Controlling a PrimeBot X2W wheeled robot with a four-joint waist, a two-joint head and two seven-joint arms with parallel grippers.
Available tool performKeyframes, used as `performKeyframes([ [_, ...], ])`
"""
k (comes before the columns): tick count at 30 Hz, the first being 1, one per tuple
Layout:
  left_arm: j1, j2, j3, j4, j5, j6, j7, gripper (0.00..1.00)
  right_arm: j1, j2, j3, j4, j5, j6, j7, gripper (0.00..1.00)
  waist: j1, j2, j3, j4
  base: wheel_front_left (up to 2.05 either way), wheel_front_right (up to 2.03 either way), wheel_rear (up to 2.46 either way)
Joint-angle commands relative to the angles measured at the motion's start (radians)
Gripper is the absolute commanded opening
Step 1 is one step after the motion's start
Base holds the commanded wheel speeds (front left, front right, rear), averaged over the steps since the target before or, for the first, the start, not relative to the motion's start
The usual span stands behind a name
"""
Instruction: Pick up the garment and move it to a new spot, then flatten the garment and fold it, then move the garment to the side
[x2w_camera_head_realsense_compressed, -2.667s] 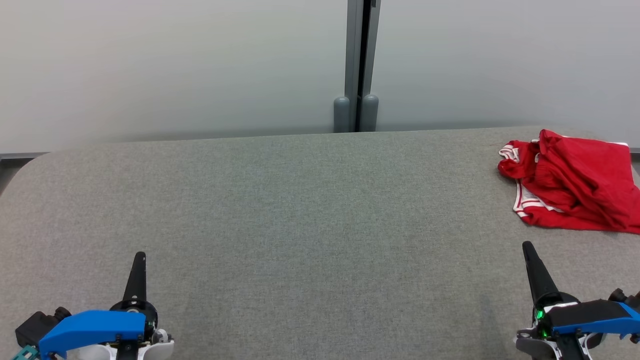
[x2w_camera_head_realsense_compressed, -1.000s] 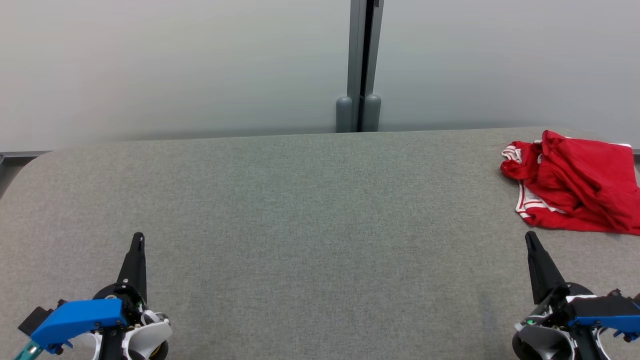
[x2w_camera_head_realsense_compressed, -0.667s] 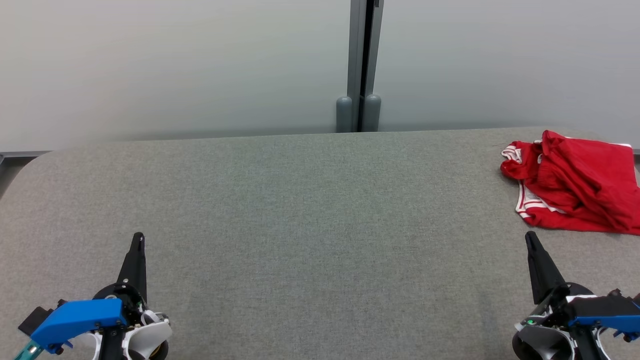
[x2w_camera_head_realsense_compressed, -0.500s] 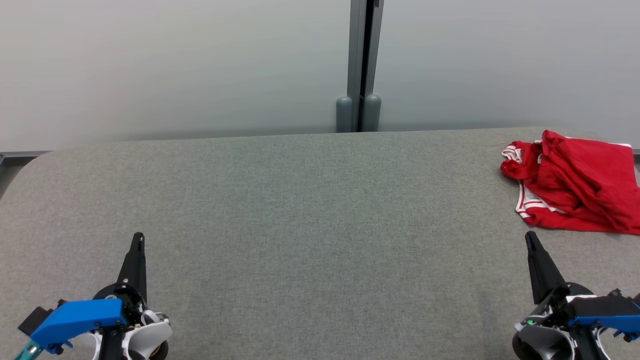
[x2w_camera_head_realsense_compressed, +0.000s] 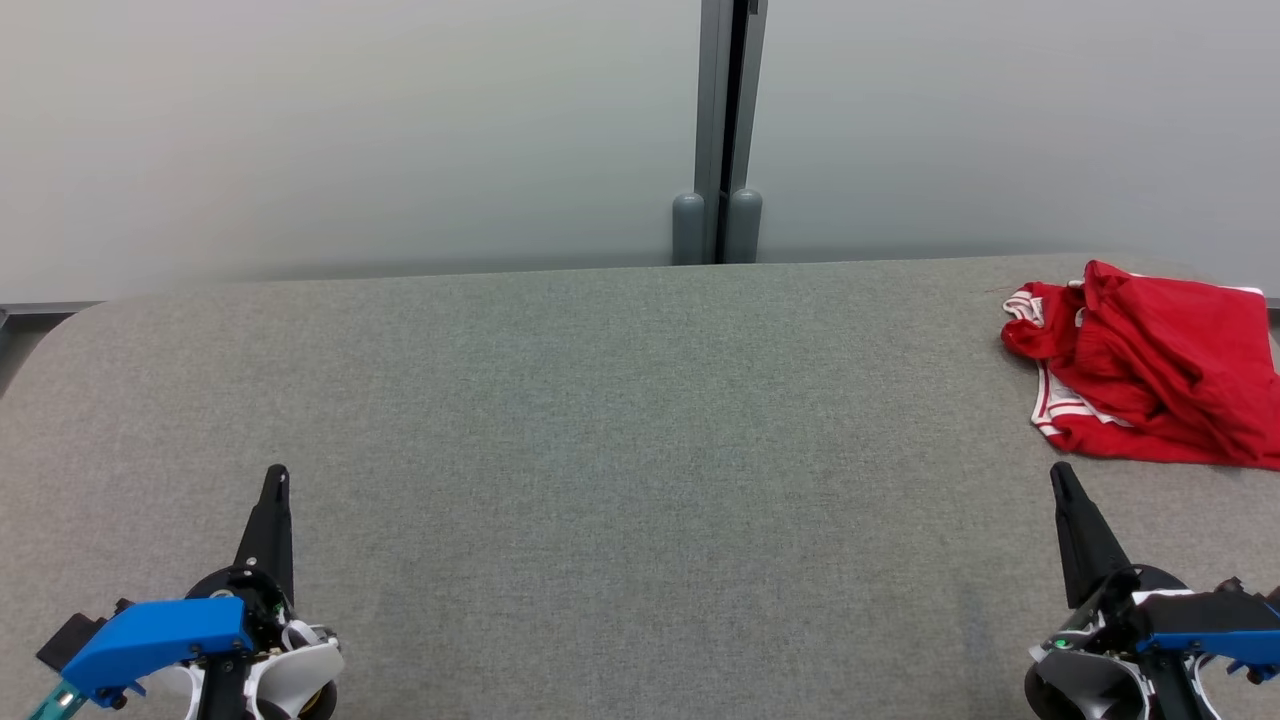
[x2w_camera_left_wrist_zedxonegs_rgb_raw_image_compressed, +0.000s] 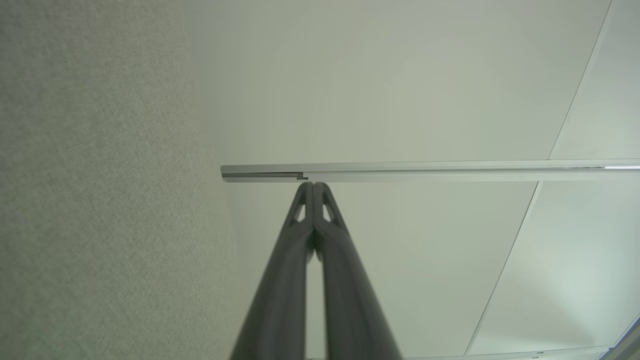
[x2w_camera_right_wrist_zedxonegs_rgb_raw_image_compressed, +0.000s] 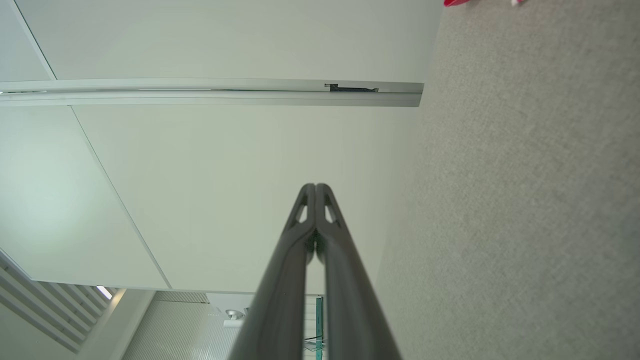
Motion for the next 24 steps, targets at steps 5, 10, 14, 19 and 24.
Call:
performKeyframes([
  [5,-0.010,-0.002,0.002,0.000,-0.003,-0.006,0.003,0.00,-0.013,-0.008,-0.003,0.000,0.003,0.000,0.003,0.00,0.0001,-0.0001,0.000,0.000,0.00,0.00,0.00],
  [10,-0.010,-0.002,0.002,0.000,-0.003,-0.006,0.003,0.00,-0.013,-0.008,-0.003,0.000,0.003,0.000,0.003,0.00,0.0001,-0.0001,0.000,0.000,0.00,0.00,0.00],
  [14,-0.010,-0.002,0.002,0.000,-0.003,-0.006,0.003,0.00,-0.013,-0.008,-0.003,0.000,0.003,0.000,0.003,0.00,0.0001,-0.0001,0.000,0.000,0.00,0.00,0.00],
  [19,-0.010,-0.002,0.002,0.000,-0.003,-0.006,0.003,0.00,-0.013,-0.008,-0.003,0.000,0.003,0.000,0.003,0.00,0.0001,-0.0001,0.000,0.000,0.00,0.00,0.00],
  [24,-0.010,-0.002,0.002,0.000,-0.003,-0.006,0.003,0.00,-0.013,-0.008,-0.003,0.000,0.003,0.000,0.003,0.00,0.0001,-0.0001,0.000,0.000,0.00,0.00,0.00],
])
